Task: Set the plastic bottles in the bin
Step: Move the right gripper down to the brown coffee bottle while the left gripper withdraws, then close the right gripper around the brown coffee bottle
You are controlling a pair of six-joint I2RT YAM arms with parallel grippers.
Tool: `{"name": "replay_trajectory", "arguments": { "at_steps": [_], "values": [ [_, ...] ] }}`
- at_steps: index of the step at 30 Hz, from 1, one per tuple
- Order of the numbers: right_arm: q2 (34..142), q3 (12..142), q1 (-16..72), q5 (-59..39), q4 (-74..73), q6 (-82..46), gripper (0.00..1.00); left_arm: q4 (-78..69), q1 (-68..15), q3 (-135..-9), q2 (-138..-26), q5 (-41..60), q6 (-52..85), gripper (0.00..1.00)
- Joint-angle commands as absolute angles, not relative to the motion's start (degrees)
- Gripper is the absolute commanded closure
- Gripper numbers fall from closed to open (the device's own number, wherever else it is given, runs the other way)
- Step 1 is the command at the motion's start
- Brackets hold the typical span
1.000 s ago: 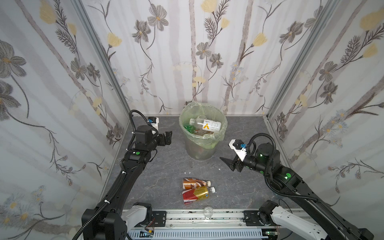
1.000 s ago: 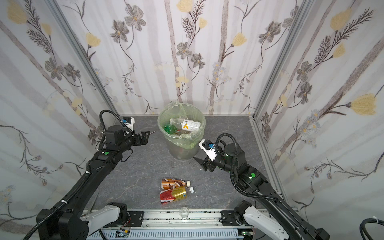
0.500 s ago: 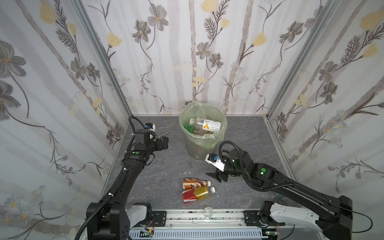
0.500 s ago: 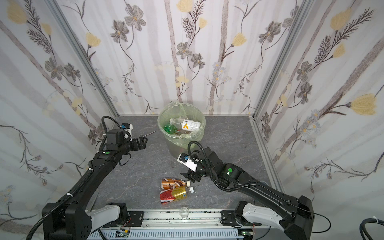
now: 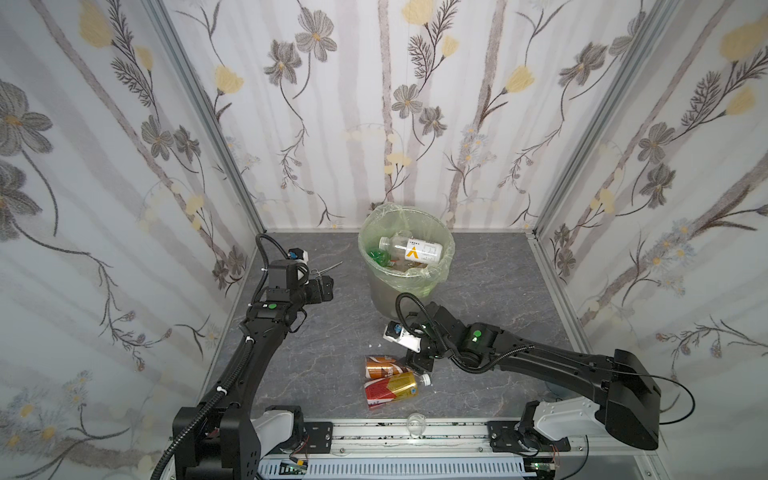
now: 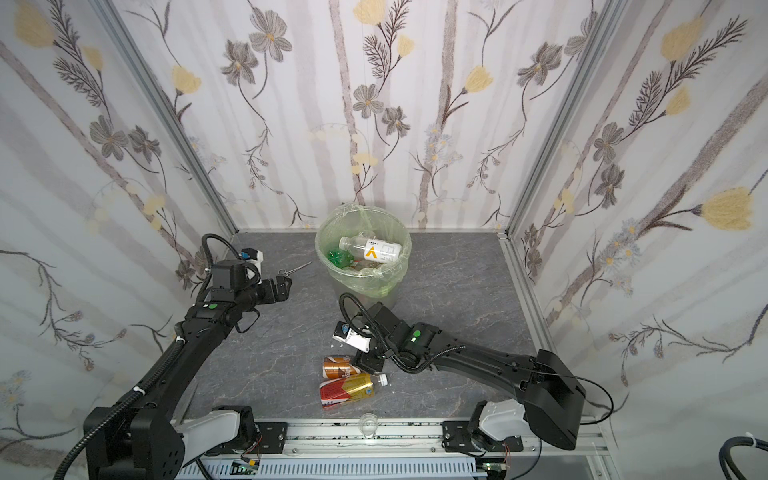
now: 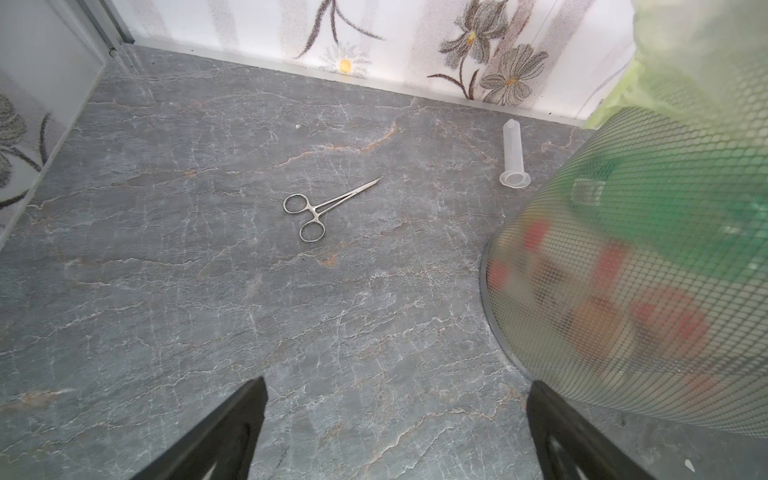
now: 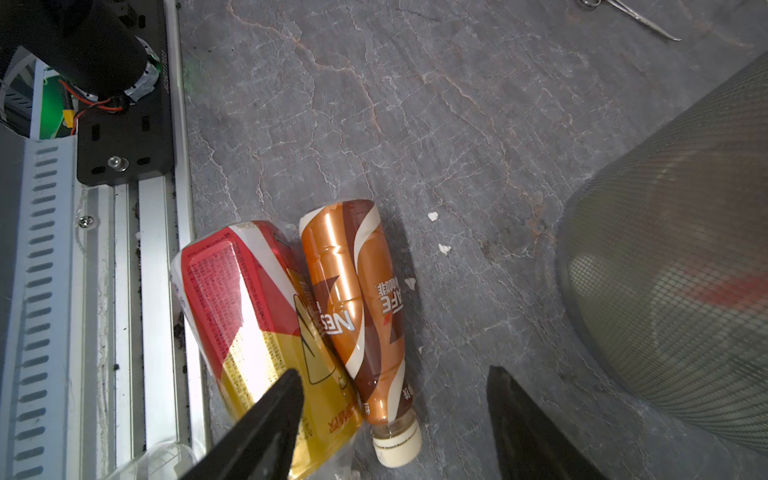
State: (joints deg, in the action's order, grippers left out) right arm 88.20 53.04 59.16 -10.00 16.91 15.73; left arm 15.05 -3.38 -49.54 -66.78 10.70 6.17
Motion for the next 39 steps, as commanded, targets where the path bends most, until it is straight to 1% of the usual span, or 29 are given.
{"name": "replay_trajectory", "arguments": {
  "at_steps": [1,10,20,26,39],
  "values": [
    [90.92,54.42,60.03,-11.21,14.58,17.46,0.29,15.94,-3.25,-49.14,-66.45,10.02,5.01,0.00],
    [100.77,58.21,60.92,-13.33,13.21,18.20,0.35,15.97,-3.08,-49.22,-66.36,10.01,5.10,0.00],
    [104.52,59.50,61.70,-15.46,13.02,18.42,0.38,15.97,-2.53,-49.30,-66.27,10.20,4.92,0.00],
    [107.39,60.68,61.79,-13.26,13.29,18.63,0.41,15.96,-2.18,-49.22,-66.36,10.60,4.98,0.00],
    [113.35,63.11,60.91,-9.46,13.93,18.33,0.43,15.91,-2.15,-49.22,-66.42,11.25,5.11,0.00]
  ]
}}
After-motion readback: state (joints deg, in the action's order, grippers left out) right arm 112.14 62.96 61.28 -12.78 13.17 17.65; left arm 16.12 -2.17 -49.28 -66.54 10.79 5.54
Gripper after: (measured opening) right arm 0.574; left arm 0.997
